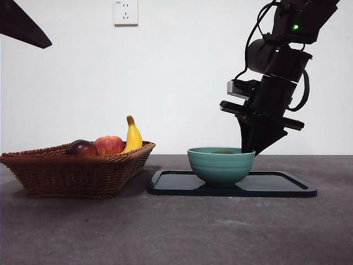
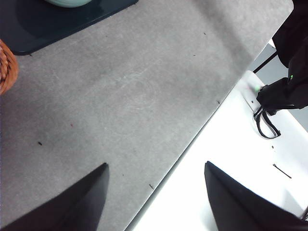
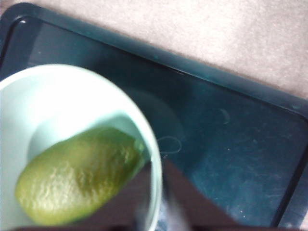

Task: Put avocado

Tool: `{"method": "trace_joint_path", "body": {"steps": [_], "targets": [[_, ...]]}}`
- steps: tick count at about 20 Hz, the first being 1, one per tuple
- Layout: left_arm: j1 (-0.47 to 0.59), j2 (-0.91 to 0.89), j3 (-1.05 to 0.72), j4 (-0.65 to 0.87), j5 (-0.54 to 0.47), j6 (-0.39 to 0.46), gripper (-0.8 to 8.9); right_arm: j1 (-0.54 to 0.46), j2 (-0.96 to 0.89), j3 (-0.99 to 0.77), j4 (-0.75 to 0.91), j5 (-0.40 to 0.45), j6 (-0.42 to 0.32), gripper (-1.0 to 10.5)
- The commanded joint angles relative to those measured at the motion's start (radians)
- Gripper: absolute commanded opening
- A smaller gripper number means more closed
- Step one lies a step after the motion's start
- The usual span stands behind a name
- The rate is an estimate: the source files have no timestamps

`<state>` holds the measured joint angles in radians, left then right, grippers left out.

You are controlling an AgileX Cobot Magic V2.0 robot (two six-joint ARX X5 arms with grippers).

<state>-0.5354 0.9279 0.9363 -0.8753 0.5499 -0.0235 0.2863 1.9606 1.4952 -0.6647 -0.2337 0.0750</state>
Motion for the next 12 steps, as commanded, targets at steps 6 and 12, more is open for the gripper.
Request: {"method": "trace_joint_path", "body": {"steps": [6, 12], "targets": [[-0.008, 0.005, 0.011, 0.007, 0.004, 0.012, 3.1, 0.004, -0.06, 0.026, -0.034, 0.029, 0.003, 2.0], [-0.008, 0.005, 0.011, 0.008, 0.004, 0.017, 3.11, 0.009, -0.32, 0.026, -0.183, 0.022, -0.022, 2.1]]}}
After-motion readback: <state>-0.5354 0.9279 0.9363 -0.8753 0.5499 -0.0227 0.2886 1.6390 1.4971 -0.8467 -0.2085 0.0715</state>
